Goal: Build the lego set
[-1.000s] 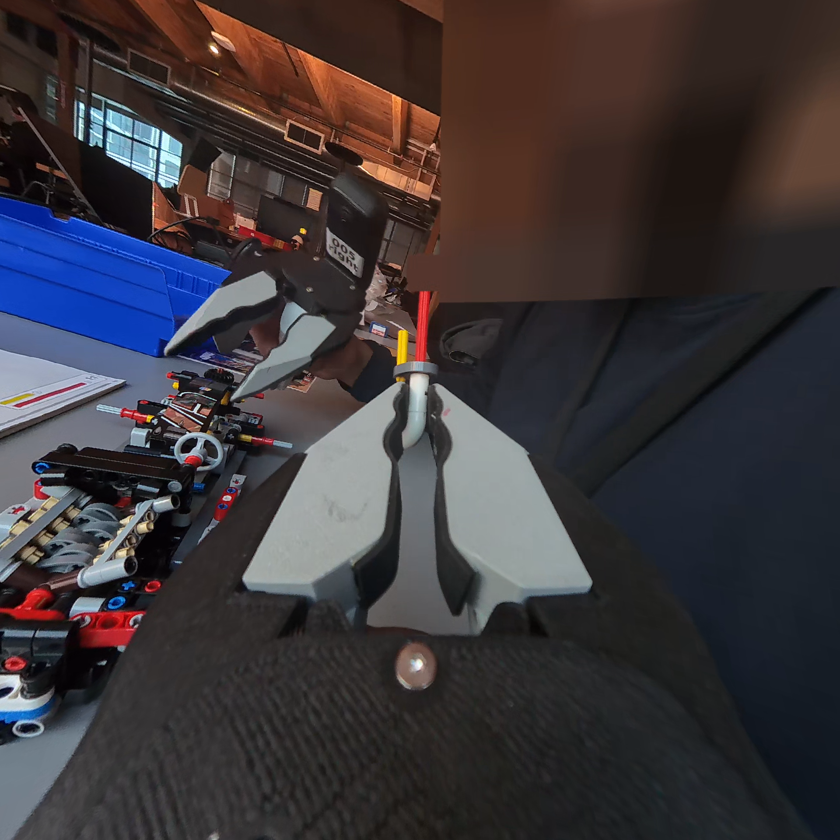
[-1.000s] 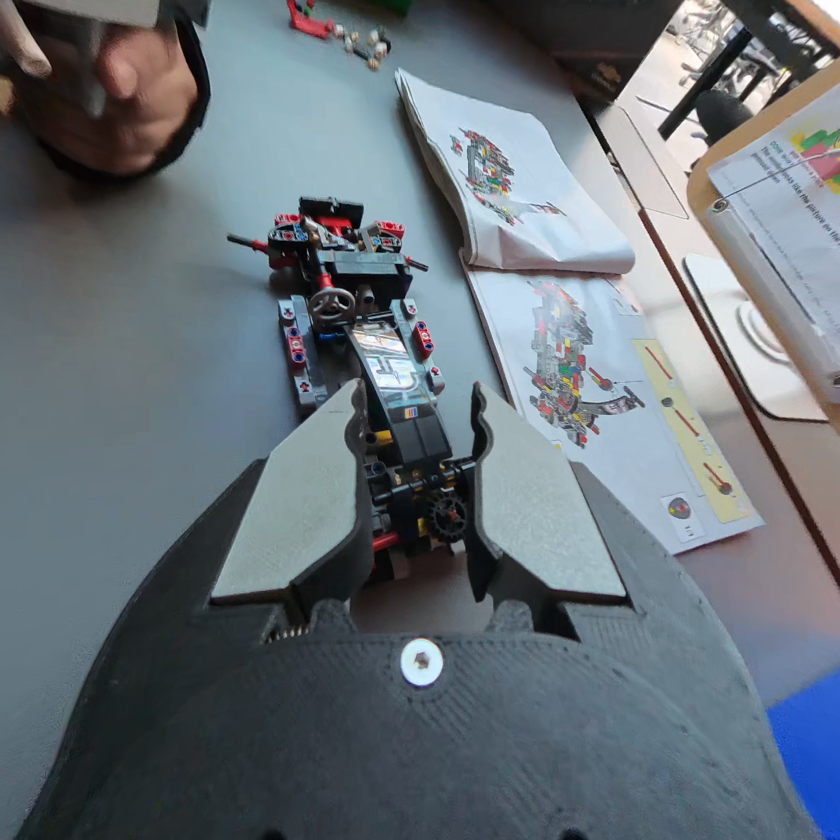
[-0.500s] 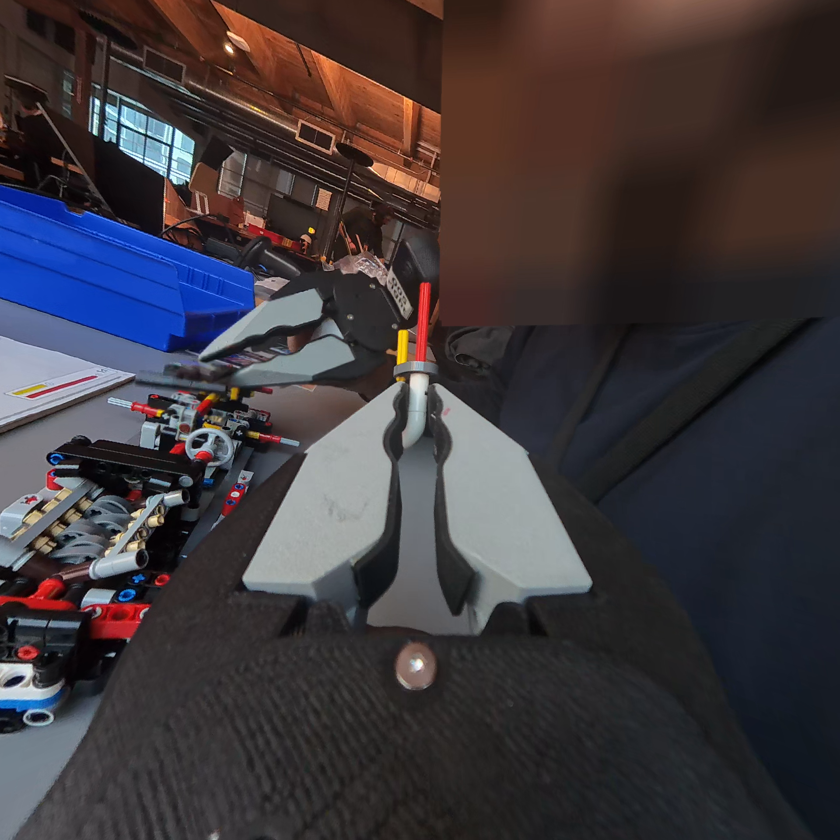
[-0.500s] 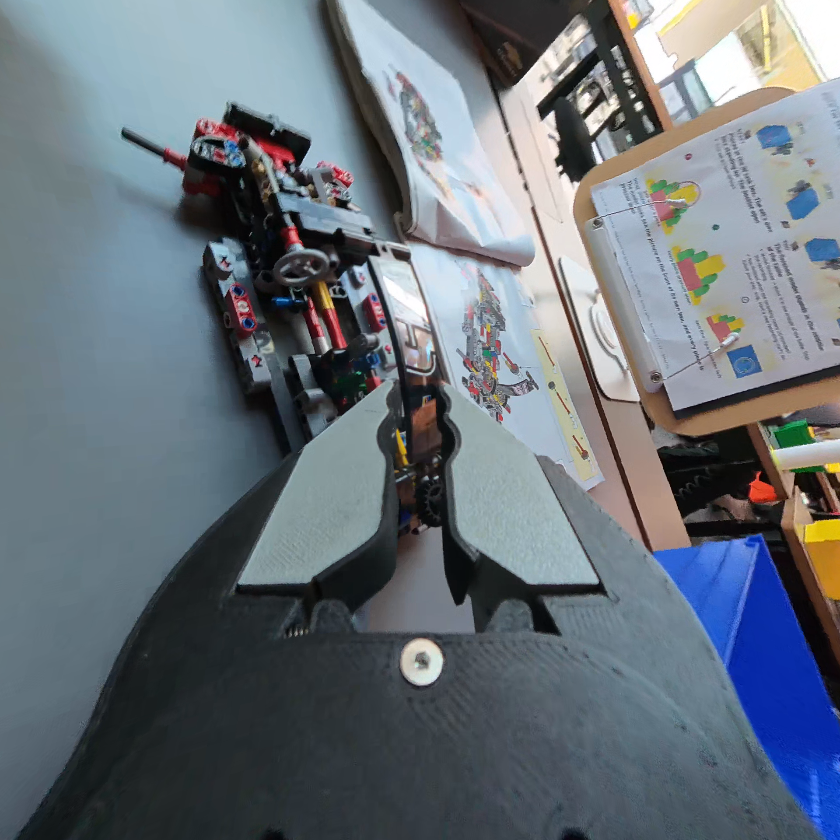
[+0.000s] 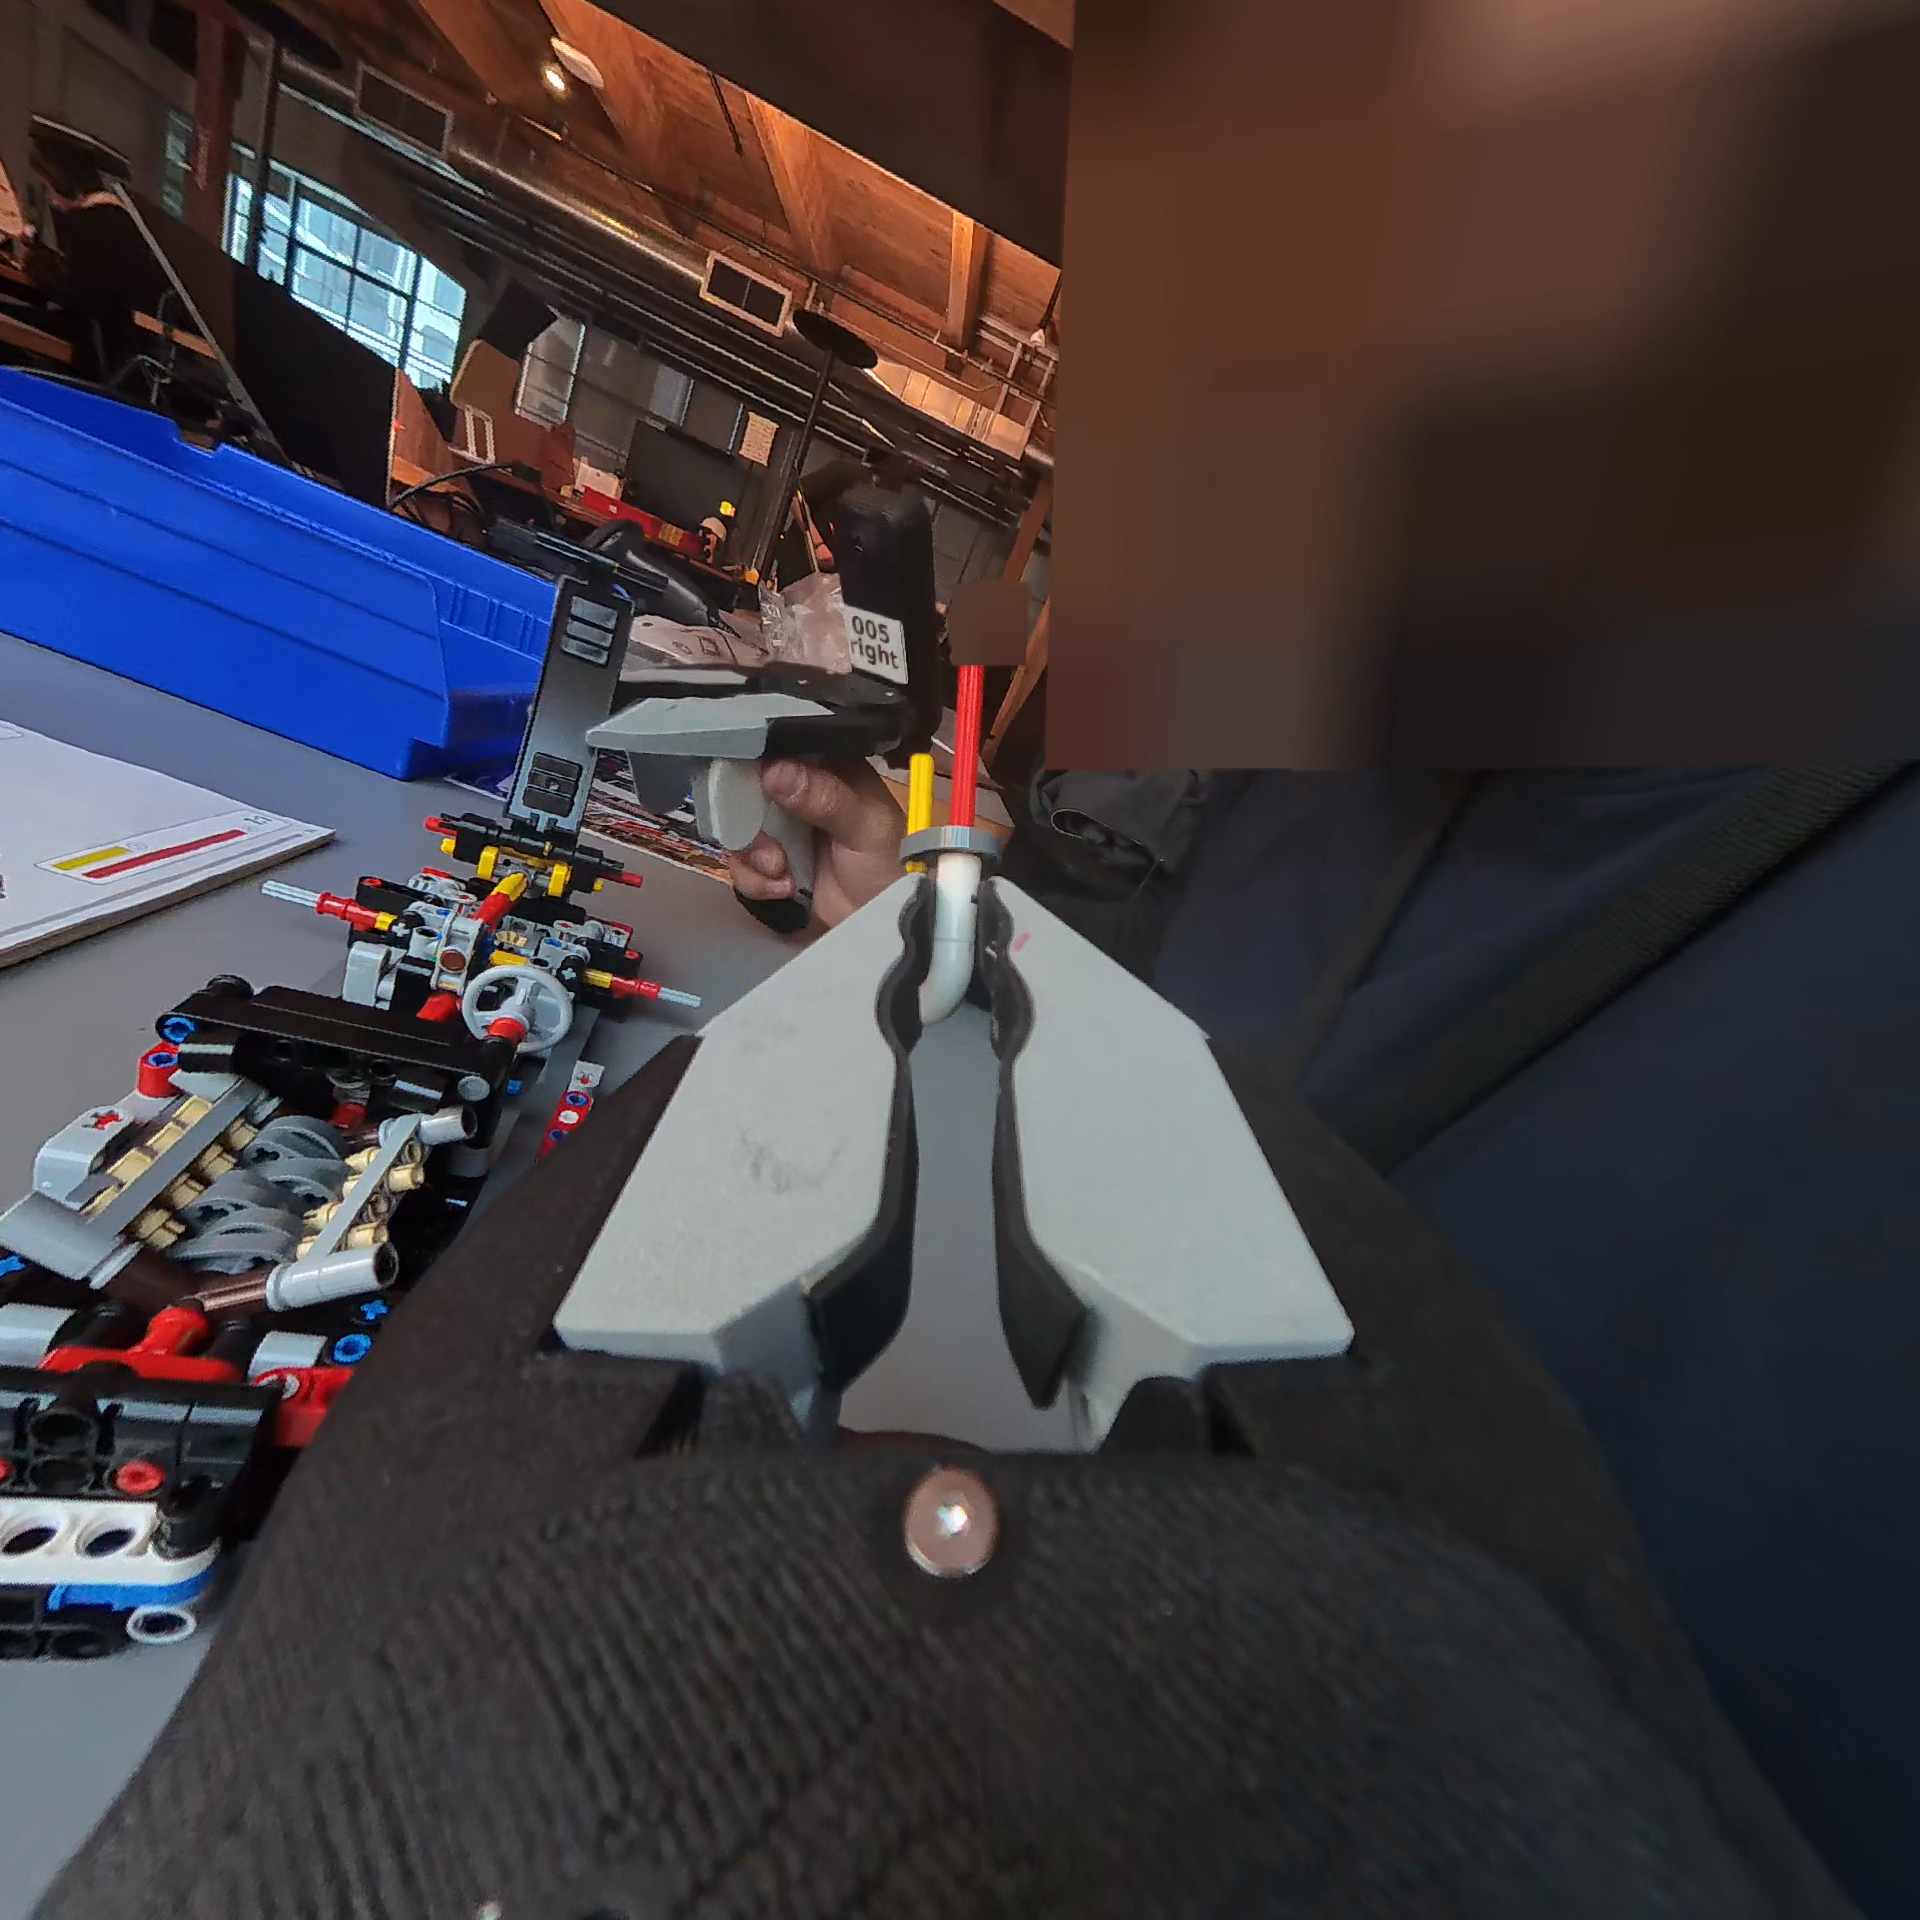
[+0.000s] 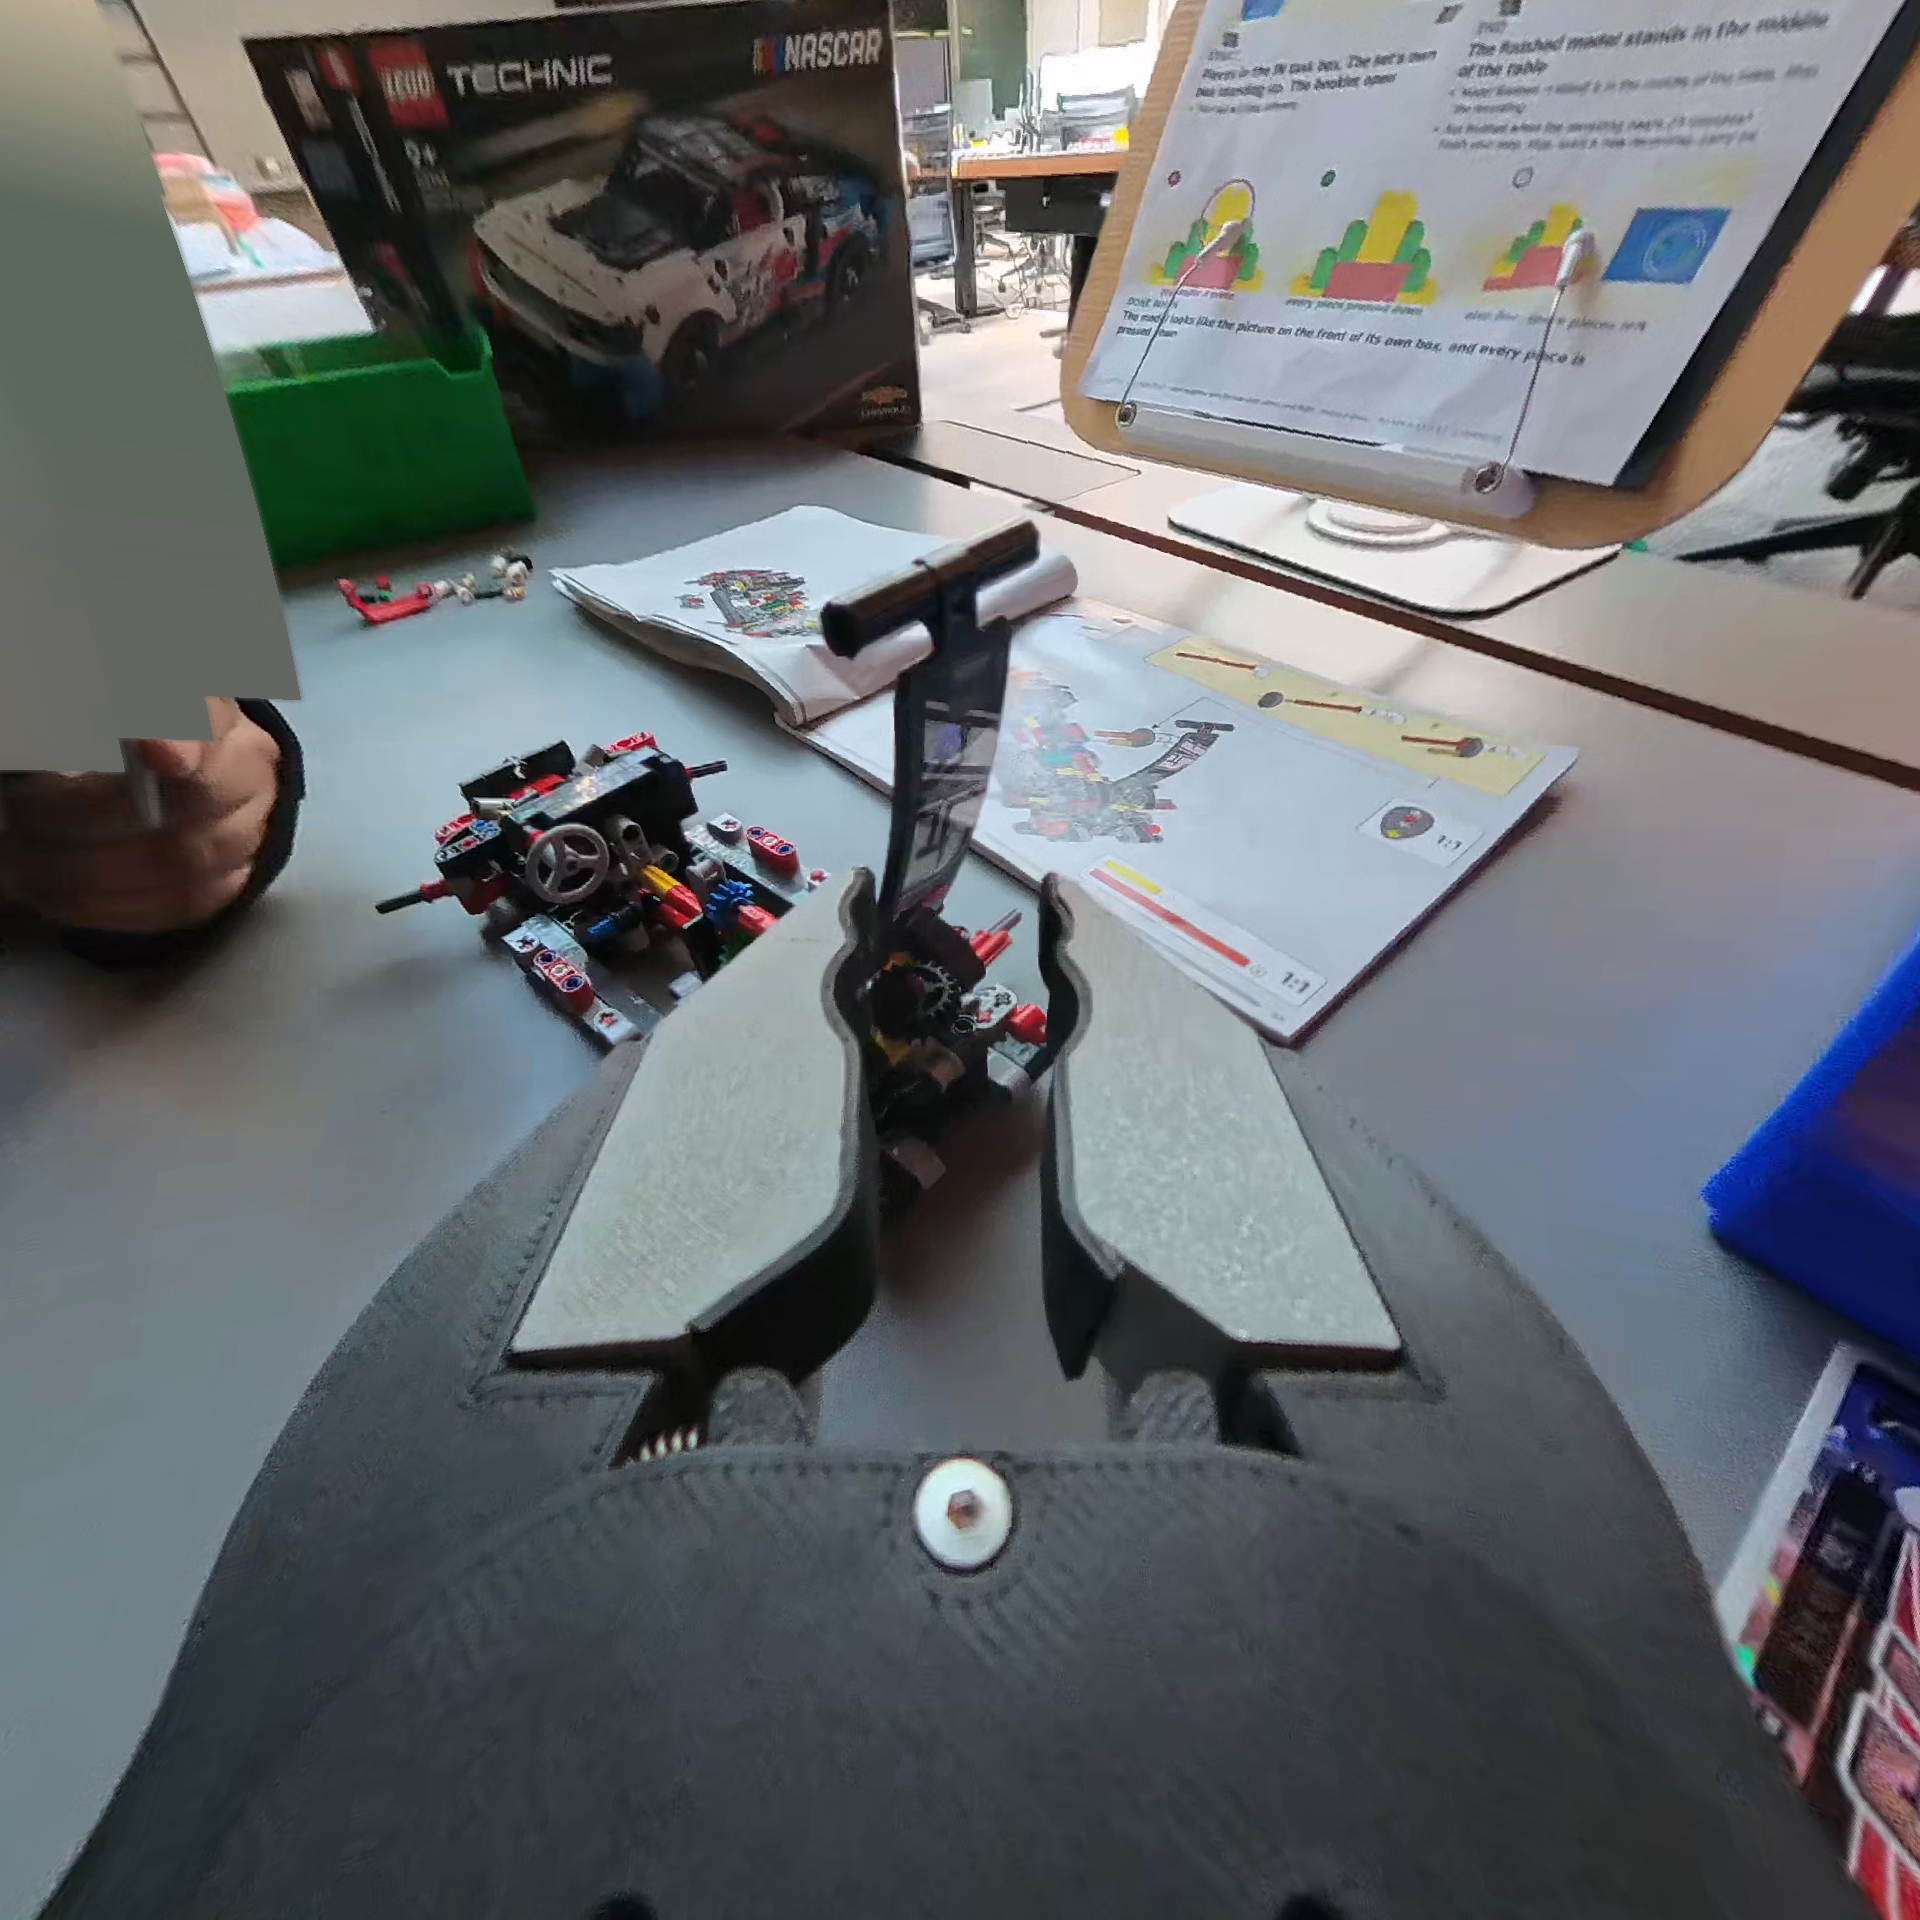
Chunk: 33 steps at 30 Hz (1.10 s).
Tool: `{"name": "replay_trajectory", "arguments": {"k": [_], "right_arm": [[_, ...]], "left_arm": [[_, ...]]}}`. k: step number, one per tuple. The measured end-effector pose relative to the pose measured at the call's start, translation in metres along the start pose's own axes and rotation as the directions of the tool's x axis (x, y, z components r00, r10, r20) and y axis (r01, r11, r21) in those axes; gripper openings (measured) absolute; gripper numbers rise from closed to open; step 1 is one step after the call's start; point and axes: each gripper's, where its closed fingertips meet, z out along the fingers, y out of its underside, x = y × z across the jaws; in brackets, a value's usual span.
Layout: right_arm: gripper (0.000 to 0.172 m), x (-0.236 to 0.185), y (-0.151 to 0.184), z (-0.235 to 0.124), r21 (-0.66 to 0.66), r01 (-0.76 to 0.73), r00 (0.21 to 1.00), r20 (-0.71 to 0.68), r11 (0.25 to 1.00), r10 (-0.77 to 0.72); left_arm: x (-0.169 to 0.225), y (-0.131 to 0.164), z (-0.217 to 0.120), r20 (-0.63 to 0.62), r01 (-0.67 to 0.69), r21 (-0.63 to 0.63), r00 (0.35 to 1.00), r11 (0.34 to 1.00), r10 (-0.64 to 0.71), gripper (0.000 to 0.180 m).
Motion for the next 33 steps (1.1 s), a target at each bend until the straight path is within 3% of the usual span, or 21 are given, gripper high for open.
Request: {"name": "replay_trajectory", "arguments": {"k": [5,14,18,23,28,33], "right_arm": [[0.031,0.004,-0.002,-0.005,0.030,-0.076,0.997,0.011,0.997,0.075],[0.032,-0.006,-0.005,-0.003,0.028,0.019,1.000,0.005,0.999,-0.019],[0.034,-0.013,-0.015,-0.007,0.076,0.055,0.998,0.030,0.996,-0.058],[0.029,-0.012,-0.039,-0.028,0.196,0.165,0.986,-0.055,0.966,-0.157],[0.028,-0.006,-0.046,-0.035,0.237,0.147,0.988,-0.071,0.960,-0.134],[0.029,-0.003,-0.043,-0.033,0.225,0.121,0.992,-0.056,0.967,-0.111]], "left_arm": [[0.001,0.001,0.001,0.005,-0.015,-0.009,1.000,1.000,0.015,0.005],[-0.001,0.001,0.001,0.020,-0.014,-0.008,1.000,1.000,0.014,0.005],[-0.002,0.002,0.002,0.025,-0.016,-0.014,1.000,1.000,0.016,0.005],[-0.006,0.005,0.004,0.049,0.000,-0.035,0.999,0.999,0.002,0.005],[-0.009,0.008,0.003,0.065,0.019,-0.066,0.998,0.998,-0.014,0.005],[-0.022,-0.014,-0.012,0.156,-0.118,-0.158,0.977,0.980,0.142,0.005]]}}
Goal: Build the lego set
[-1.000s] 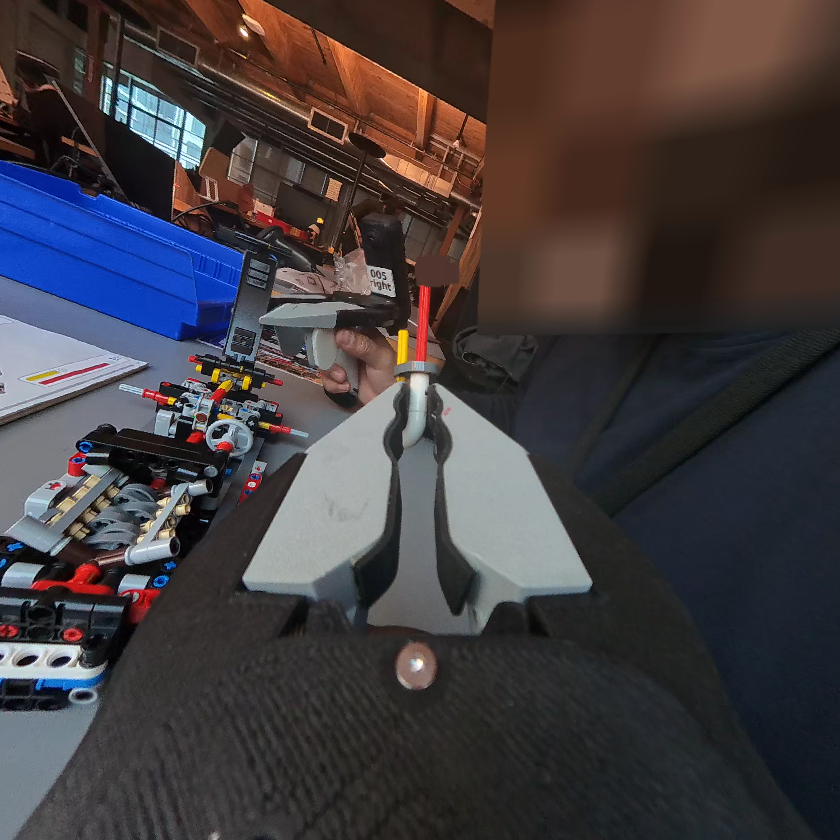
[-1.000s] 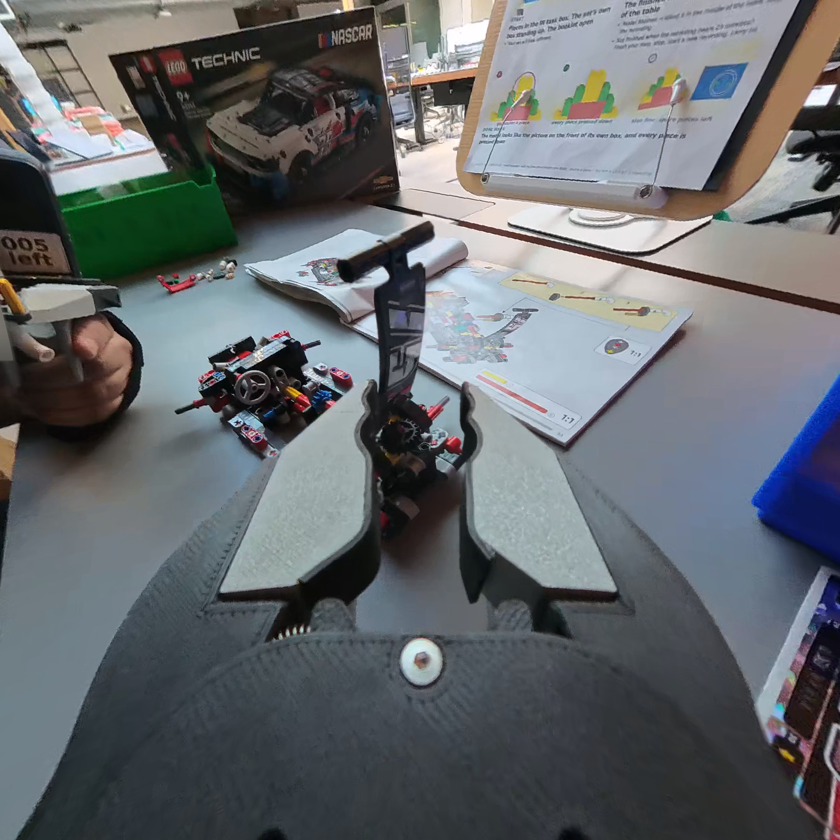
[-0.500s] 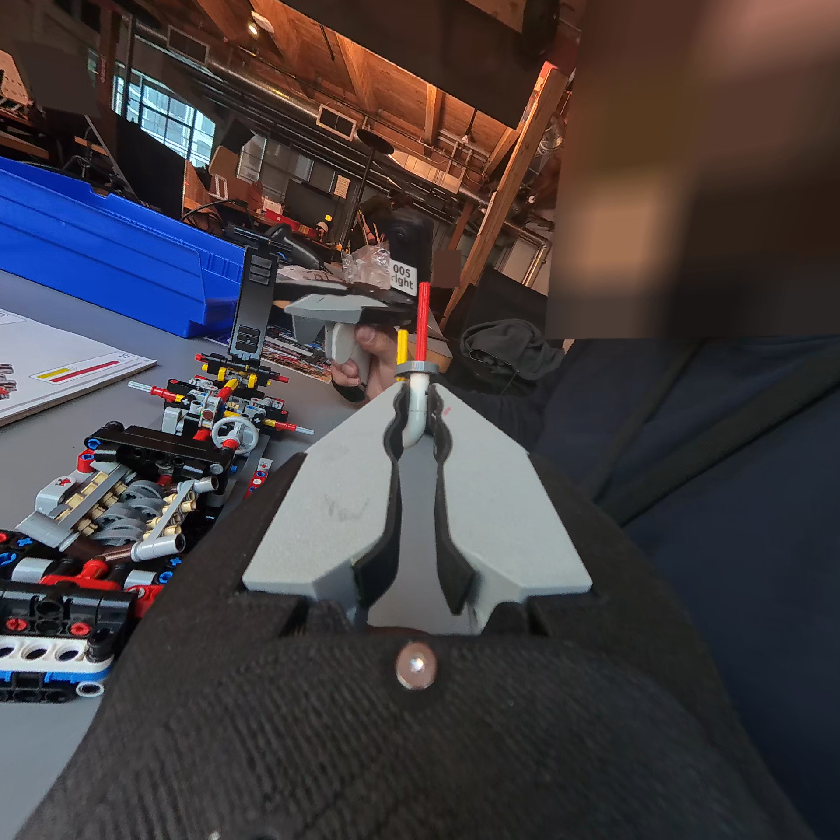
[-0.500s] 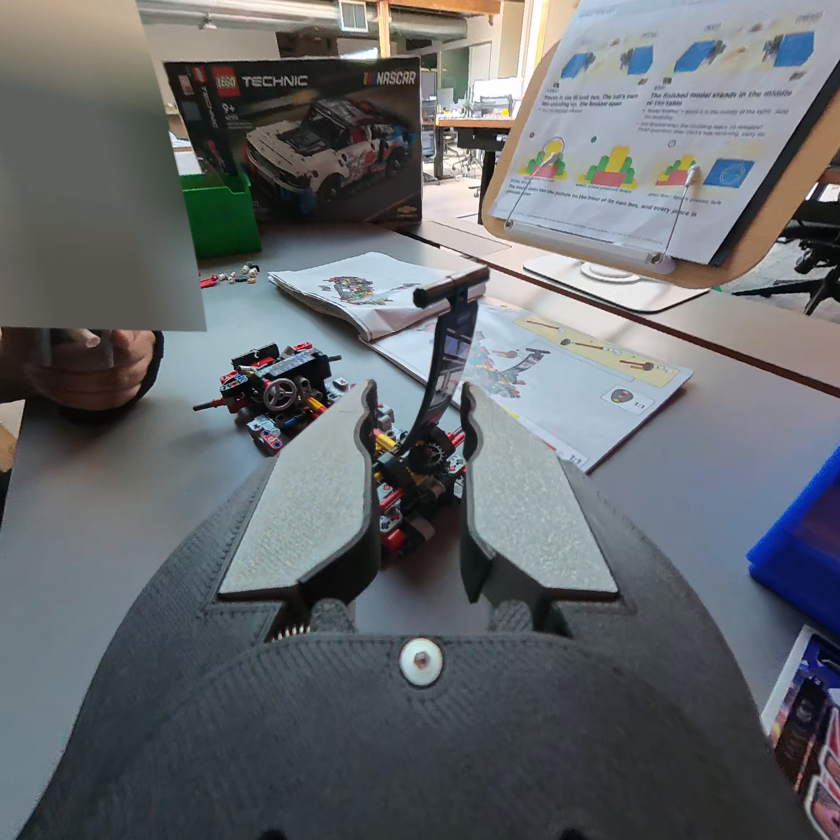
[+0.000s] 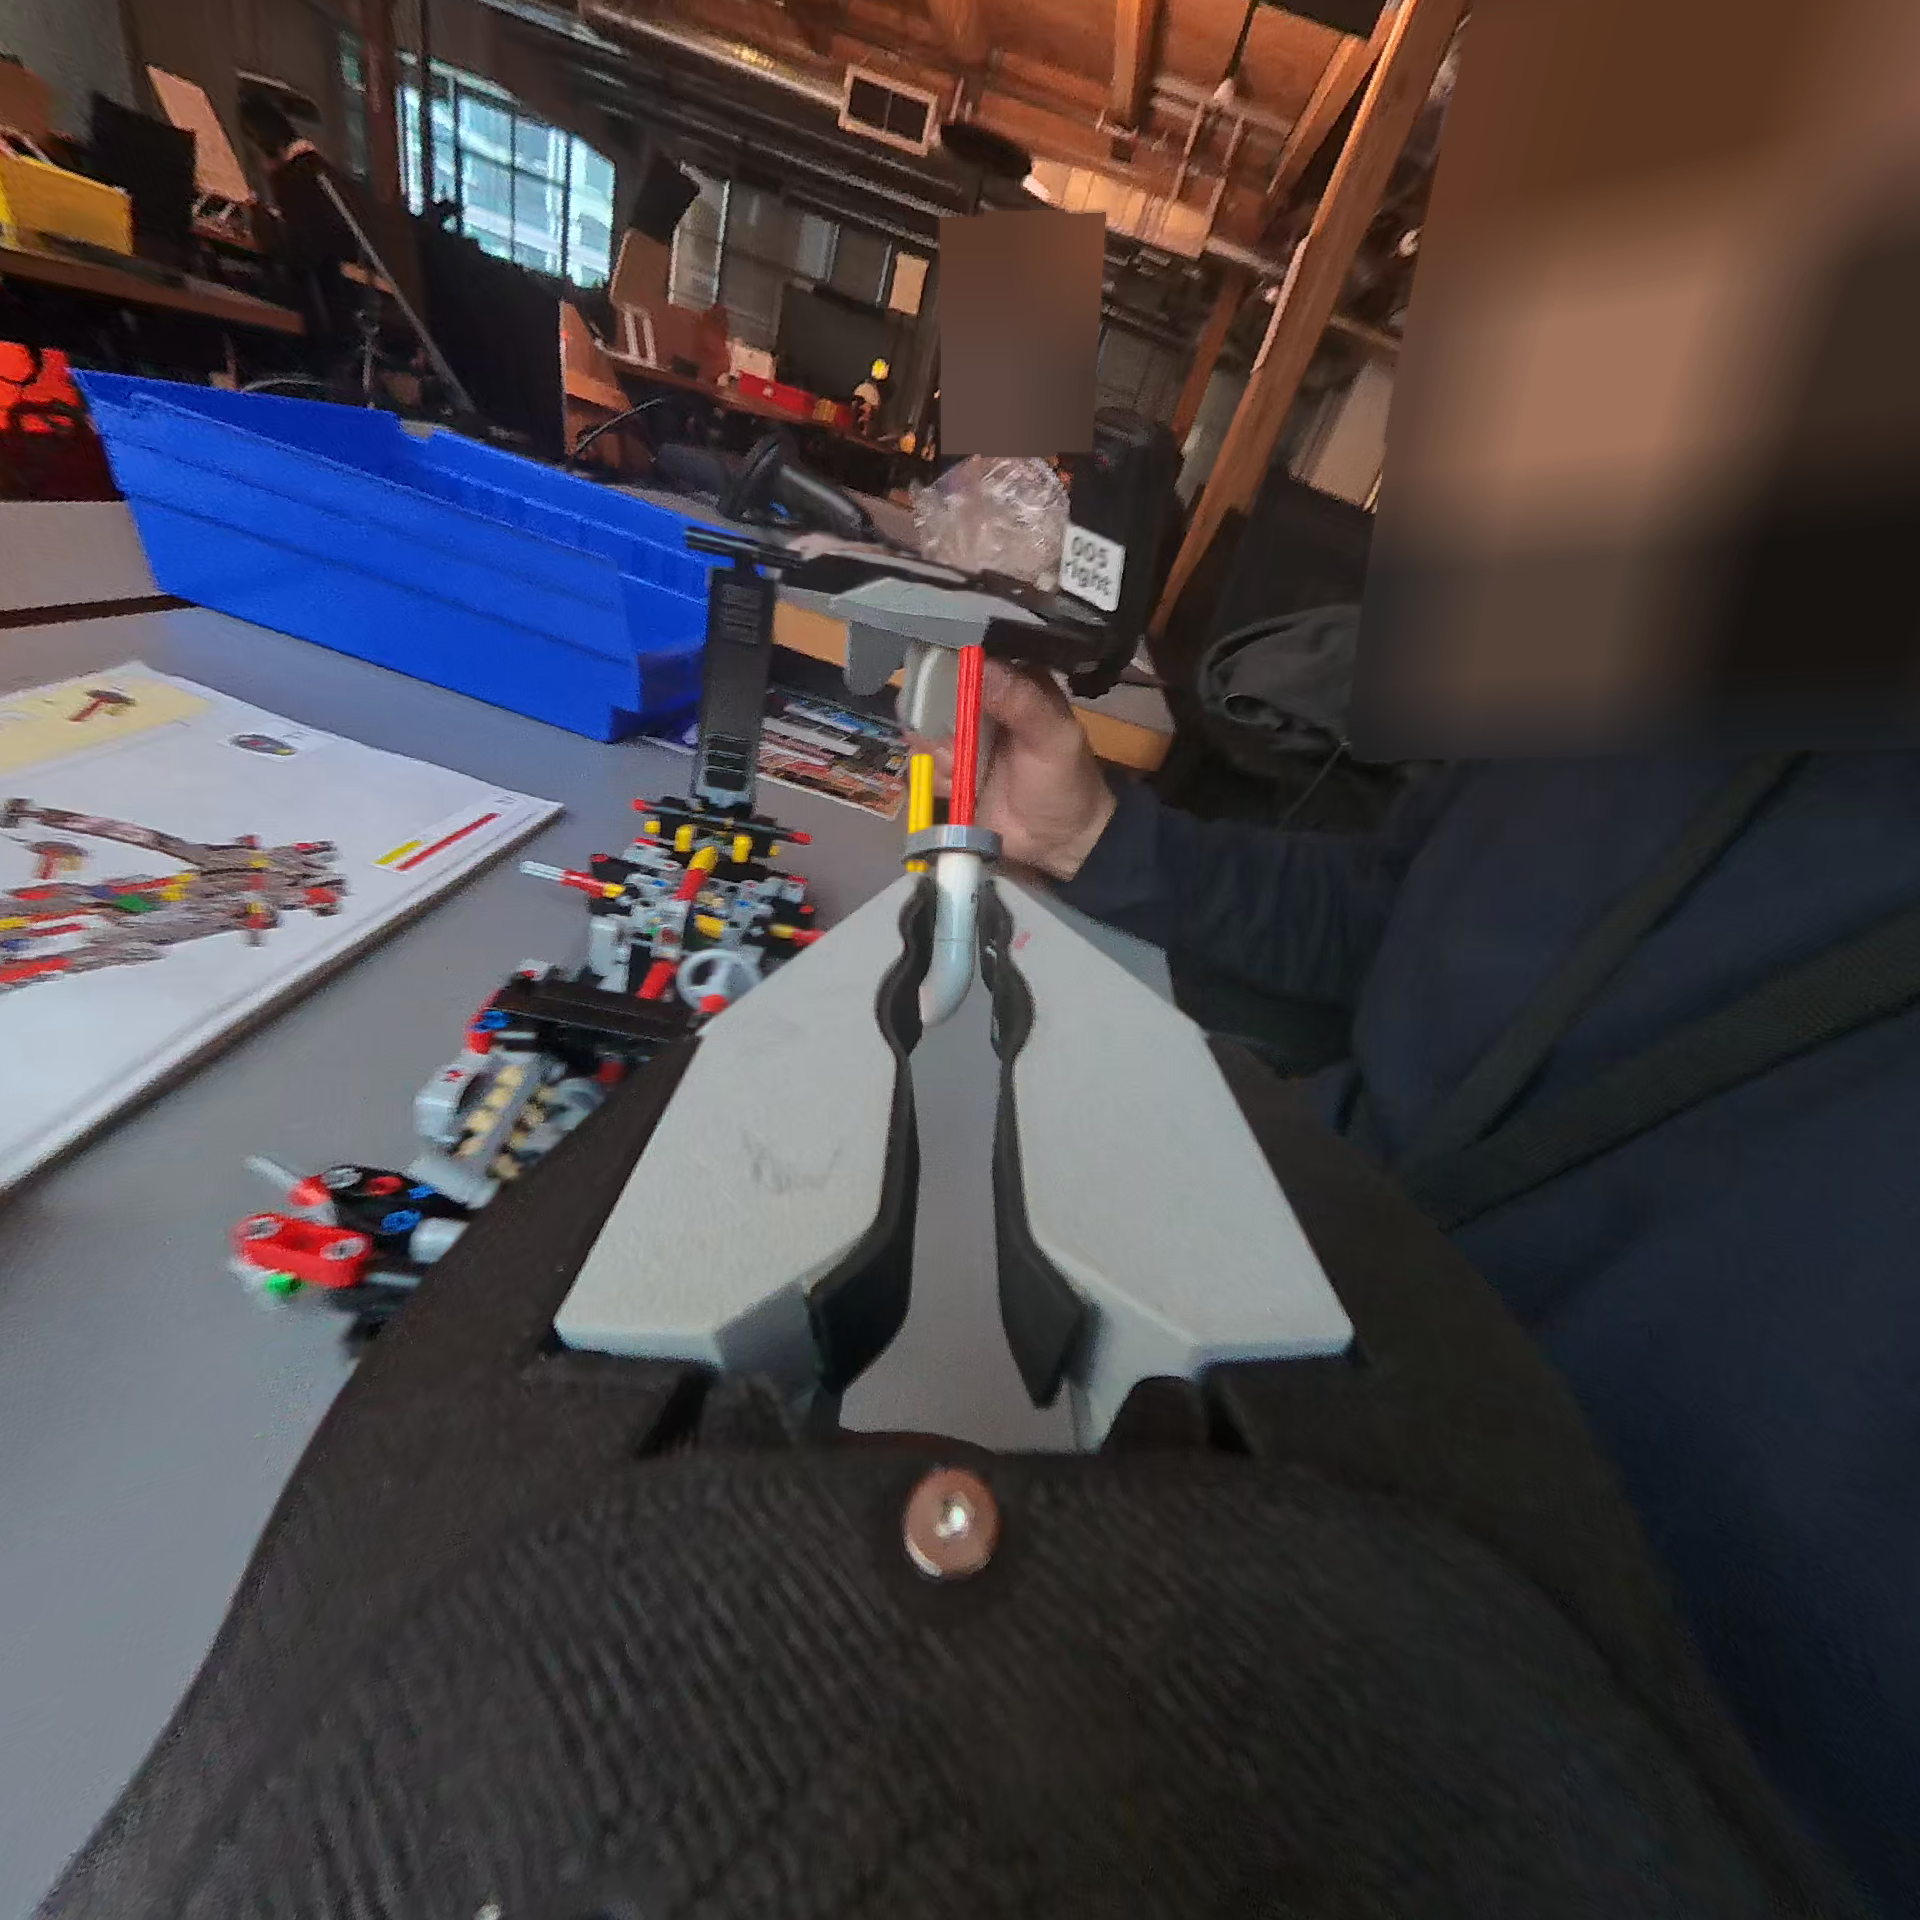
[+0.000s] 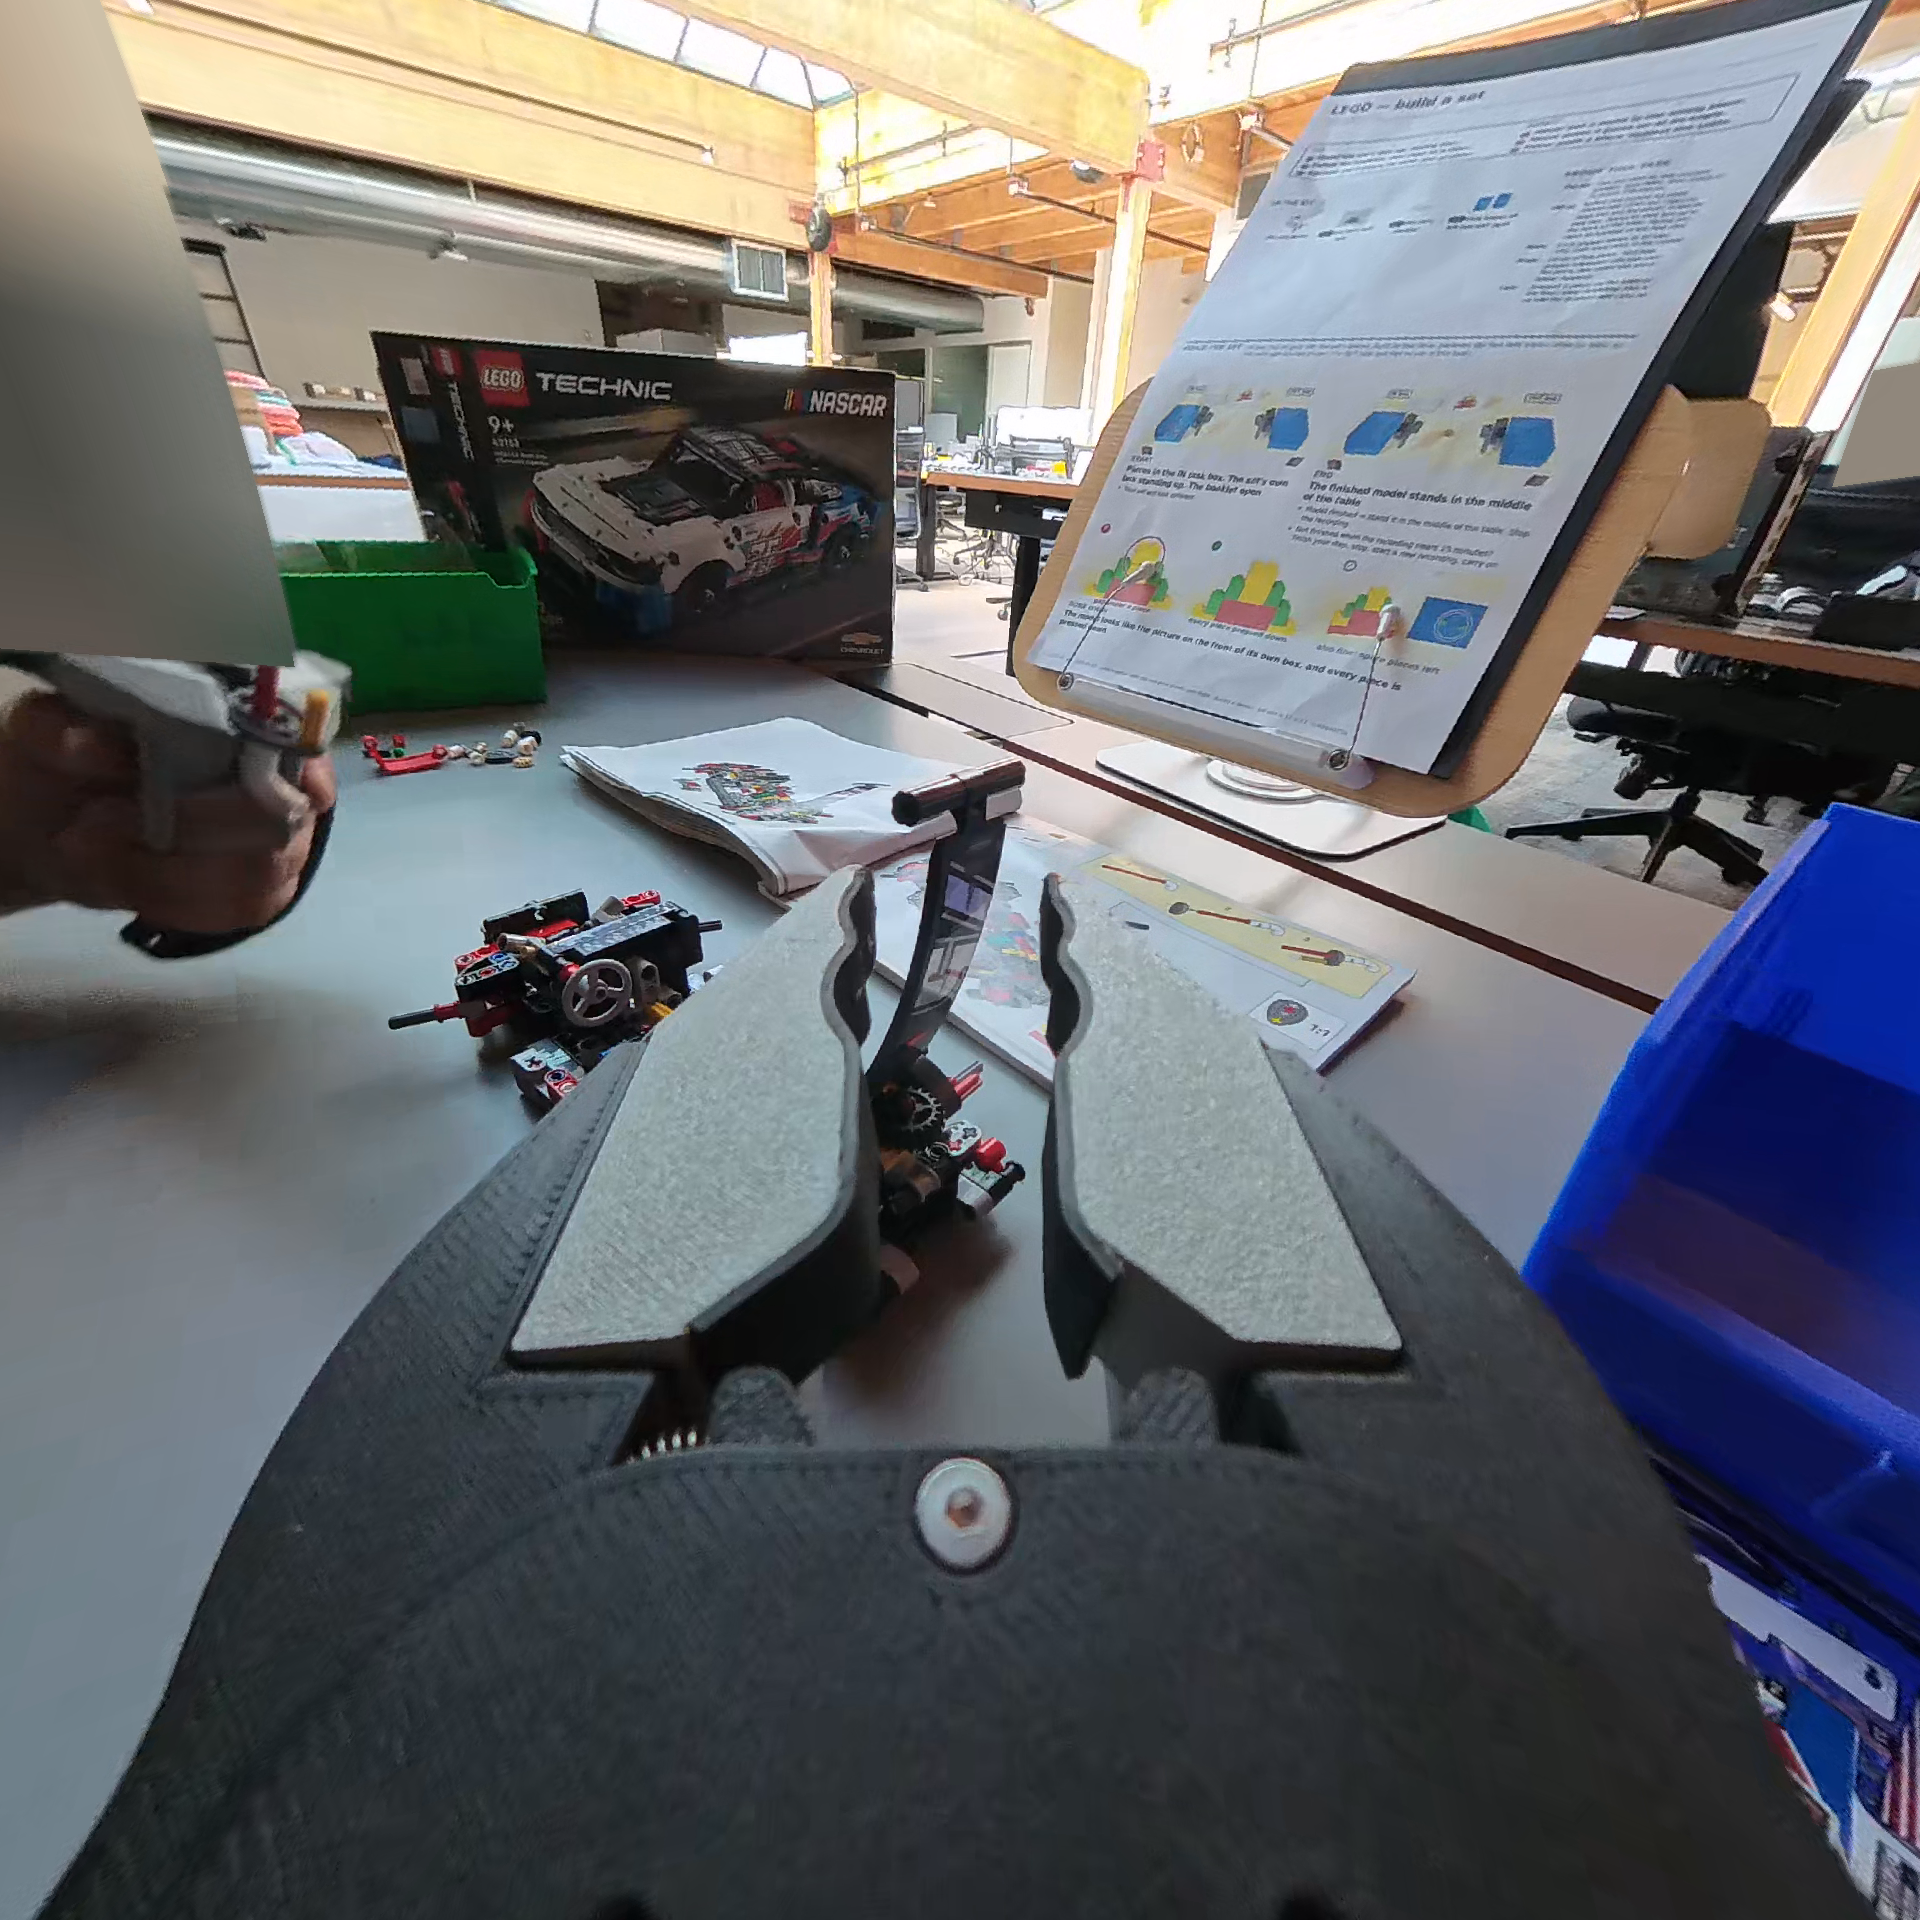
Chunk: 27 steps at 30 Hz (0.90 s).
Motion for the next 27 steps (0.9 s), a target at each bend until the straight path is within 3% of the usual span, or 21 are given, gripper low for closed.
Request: {"name": "replay_trajectory", "arguments": {"k": [5,13,21,27], "right_arm": [[0.030,0.000,0.005,0.003,-0.027,-0.008,1.000,0.004,1.000,0.008],[0.028,-0.002,-0.006,-0.003,0.032,0.026,1.000,-0.003,0.999,-0.026],[0.021,-0.031,-0.013,-0.003,0.060,0.140,0.986,0.083,0.988,-0.145],[0.019,-0.033,-0.008,-0.001,0.036,0.151,0.984,0.093,0.988,-0.154]], "left_arm": [[-0.044,-0.001,-0.012,0.087,0.013,-0.192,0.996,0.981,0.004,0.005],[-0.067,0.002,0.013,-0.094,-0.166,-0.463,0.986,0.871,0.138,0.005],[-0.056,0.010,0.054,-0.242,-0.135,-0.570,0.970,0.810,-0.009,0.005],[-0.059,0.009,0.043,-0.228,-0.135,-0.531,0.974,0.836,0.013,0.005]]}}
